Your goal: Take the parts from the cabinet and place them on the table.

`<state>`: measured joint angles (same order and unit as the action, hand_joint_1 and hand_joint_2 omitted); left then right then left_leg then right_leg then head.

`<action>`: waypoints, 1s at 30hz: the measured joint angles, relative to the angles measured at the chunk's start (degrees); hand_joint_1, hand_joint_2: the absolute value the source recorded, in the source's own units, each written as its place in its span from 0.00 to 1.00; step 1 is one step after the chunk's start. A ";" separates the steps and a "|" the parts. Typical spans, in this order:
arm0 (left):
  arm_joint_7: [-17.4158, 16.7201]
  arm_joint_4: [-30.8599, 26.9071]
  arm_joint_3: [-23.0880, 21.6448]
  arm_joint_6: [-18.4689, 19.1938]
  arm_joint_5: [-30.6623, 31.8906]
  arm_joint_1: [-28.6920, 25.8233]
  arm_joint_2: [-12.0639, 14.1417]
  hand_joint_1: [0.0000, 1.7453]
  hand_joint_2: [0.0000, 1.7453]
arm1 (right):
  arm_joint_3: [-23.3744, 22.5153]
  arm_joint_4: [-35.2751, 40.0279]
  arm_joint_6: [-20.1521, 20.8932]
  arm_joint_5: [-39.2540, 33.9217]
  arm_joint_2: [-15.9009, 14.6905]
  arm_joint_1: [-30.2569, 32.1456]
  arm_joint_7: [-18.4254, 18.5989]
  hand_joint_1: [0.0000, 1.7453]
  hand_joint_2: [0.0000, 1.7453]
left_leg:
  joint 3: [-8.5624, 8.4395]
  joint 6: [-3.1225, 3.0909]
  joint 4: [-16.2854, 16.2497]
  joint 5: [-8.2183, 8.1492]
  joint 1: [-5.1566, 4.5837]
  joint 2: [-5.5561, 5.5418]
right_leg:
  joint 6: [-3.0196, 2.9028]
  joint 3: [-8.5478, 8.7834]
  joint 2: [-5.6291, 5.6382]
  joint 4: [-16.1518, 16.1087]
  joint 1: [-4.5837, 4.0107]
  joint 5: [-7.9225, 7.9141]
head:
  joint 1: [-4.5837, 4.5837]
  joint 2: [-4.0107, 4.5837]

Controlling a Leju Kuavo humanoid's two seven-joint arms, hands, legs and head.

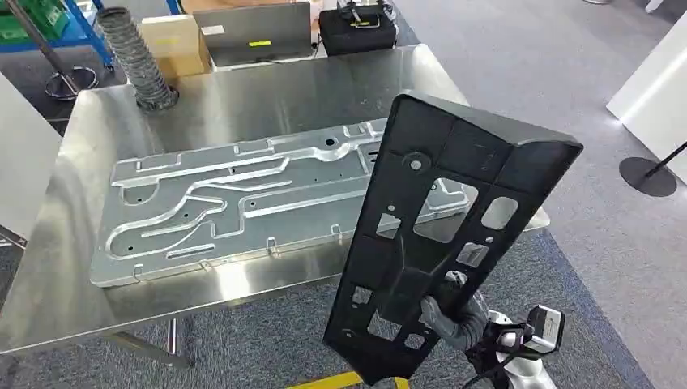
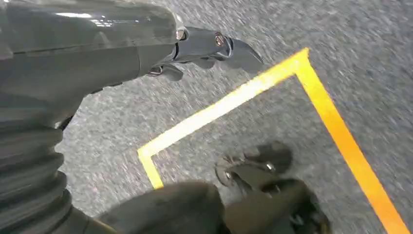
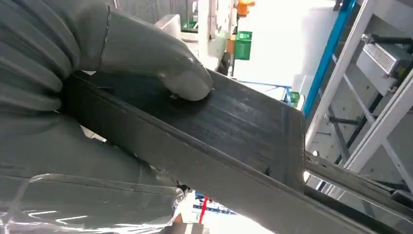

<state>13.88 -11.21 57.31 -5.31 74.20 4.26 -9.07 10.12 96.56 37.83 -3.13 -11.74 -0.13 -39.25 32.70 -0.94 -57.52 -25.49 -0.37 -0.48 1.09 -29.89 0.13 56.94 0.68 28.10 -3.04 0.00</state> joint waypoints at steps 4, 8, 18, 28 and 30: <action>0.00 0.00 0.00 0.20 0.18 0.28 -0.04 0.00 1.00 | 0.00 0.20 -0.18 0.00 0.04 0.14 0.00 1.00 1.00 | -0.97 -1.09 0.99 0.03 0.46 0.08 | 1.02 -5.05 -0.11 10.37 0.30 5.22 | 0.00 0.00; 0.00 0.00 0.00 0.37 0.19 0.10 -0.04 0.00 1.00 | 0.00 0.20 -0.44 0.02 0.07 0.64 0.00 1.00 1.00 | -1.58 -1.07 0.85 -0.69 0.36 0.01 | 1.29 -10.02 -0.12 16.02 0.57 3.70 | 0.00 0.00; 0.02 -0.02 0.00 0.42 0.22 0.42 0.00 0.00 1.00 | -0.02 0.59 -0.74 0.04 -0.02 0.57 0.00 1.00 1.00 | -1.78 1.69 -3.13 -4.94 0.13 0.14 | -1.70 -2.30 -0.26 -0.23 0.50 -2.49 | 0.00 0.00; 0.31 -0.02 -0.02 1.01 0.48 0.19 0.00 0.00 1.00 | -0.11 -0.18 0.63 -3.85 -0.02 -1.41 2.85 1.00 1.00 | 0.13 1.01 -0.31 0.20 0.36 0.06 | -0.83 -0.72 0.19 0.54 -0.06 -0.51 | 0.00 0.00; 0.48 -0.02 -0.02 1.03 0.79 0.19 0.07 0.00 1.00 | -0.83 -1.22 0.68 -8.70 0.00 -4.97 7.66 1.00 1.00 | 0.59 0.39 -0.41 0.14 0.12 0.12 | -0.27 -1.04 0.23 0.43 0.06 -0.65 | 0.00 0.00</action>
<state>14.36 -11.23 57.29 -4.28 74.99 4.45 -9.00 9.29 95.35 38.51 -11.83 -11.74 -5.10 -31.60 33.29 -0.55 -57.93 -25.35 -0.25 -0.36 0.82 -30.93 0.36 57.37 0.75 27.45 -3.04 0.00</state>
